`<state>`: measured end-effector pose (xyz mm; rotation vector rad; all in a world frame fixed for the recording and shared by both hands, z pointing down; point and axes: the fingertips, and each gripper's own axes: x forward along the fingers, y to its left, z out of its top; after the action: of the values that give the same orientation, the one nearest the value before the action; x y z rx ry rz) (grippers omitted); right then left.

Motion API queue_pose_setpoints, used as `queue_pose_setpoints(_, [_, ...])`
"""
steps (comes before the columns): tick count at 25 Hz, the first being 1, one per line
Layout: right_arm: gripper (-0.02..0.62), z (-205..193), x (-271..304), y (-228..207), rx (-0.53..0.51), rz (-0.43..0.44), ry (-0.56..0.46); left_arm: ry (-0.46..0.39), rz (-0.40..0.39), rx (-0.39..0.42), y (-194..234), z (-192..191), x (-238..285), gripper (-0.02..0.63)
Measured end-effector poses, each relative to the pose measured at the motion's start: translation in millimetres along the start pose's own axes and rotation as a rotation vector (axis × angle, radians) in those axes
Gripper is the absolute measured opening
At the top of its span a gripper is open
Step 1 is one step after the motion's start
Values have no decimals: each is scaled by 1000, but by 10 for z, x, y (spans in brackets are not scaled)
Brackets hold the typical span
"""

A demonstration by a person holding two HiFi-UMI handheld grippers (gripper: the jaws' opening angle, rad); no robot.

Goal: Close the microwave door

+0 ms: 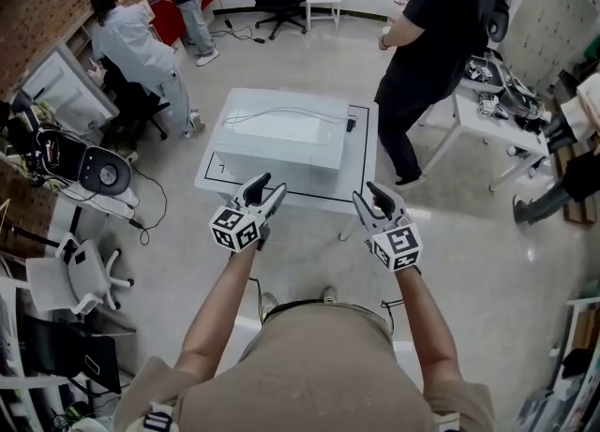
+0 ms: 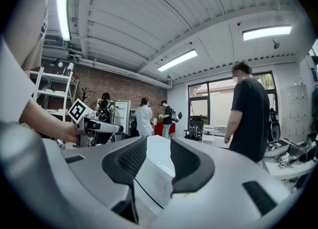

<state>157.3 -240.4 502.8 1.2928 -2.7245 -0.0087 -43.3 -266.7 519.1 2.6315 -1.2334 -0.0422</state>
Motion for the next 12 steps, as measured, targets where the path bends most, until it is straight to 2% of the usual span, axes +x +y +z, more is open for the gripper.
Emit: queue_pose_setpoints(12, [135, 41, 566, 635, 21, -36, 16, 40, -68, 4, 550, 38, -389, 204])
